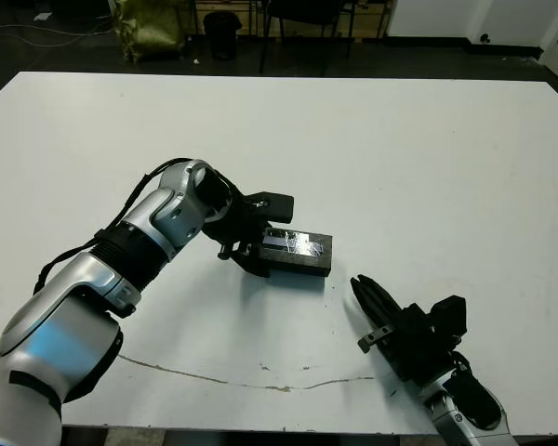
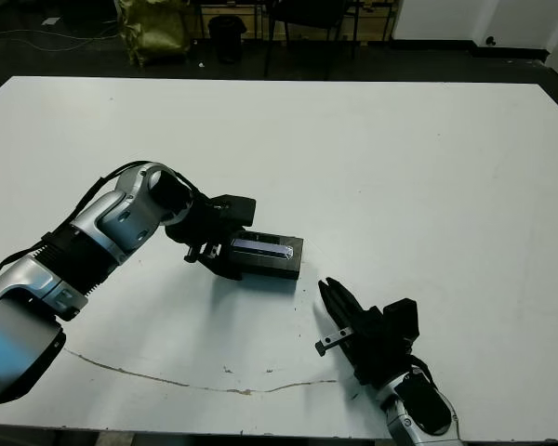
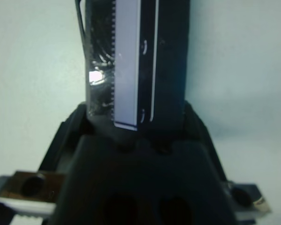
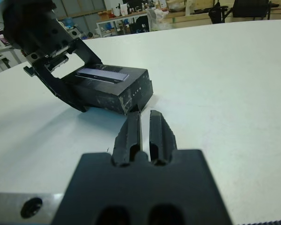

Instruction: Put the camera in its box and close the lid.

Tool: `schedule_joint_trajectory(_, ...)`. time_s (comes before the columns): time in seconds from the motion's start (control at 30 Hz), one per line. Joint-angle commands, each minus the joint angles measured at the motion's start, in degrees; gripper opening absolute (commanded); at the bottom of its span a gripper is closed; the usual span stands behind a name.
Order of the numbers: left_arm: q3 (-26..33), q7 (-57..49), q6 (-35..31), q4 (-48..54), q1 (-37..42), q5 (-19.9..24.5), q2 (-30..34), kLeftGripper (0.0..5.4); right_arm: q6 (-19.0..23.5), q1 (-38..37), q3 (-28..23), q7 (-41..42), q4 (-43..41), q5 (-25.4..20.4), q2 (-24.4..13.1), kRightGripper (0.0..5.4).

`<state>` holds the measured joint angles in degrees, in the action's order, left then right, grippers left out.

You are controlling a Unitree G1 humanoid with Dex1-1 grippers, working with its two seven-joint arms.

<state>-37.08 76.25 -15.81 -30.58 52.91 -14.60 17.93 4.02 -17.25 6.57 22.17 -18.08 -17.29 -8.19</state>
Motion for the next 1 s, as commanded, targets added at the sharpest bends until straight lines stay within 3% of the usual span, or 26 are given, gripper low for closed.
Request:
schedule_joint_trajectory(0.03,-2.05,1.5,-1.93,-4.29,-2.89,-1.33,-0.3,2.57,0.53,-0.5,-0.3,-0.16,0.39,0.29,-0.41,0.0)
schedule_joint_trajectory(0.33,-0.87,1.02,-2.02,-10.27,-1.23,-1.38,-1.27,2.57,-0.53,-0.42,-0.3,0.29,0.91,0.48,-0.41,0.0)
schedule_joint_trajectory(0.6,-0.45,-0.37,-13.29,-11.7,-0.21,-2.08,-2.6,2.57,1.49,-0.68,-0.07,-1.0,-0.68,1.07,-0.65,0.0)
schedule_joint_trajectory(0.73,-1.35,-2.06,-15.31,-10.16,-0.53,-2.98,-2.22,2.57,0.01,-0.37,-0.17,0.16,0.21,0.56,-0.71,0.0)
schedule_joint_trajectory(0.87,-2.35,-2.68,-18.78,-8.63,-0.45,-3.45,-1.97,2.57,2.3,-0.76,-0.22,-0.61,-1.49,0.11,-0.66,0.0)
schedule_joint_trajectory(1.0,-3.55,-2.92,-19.77,-7.06,-0.63,-3.71,-1.6,2.57,0.6,-0.58,-0.22,0.09,-0.45,0.42,-0.57,0.0)
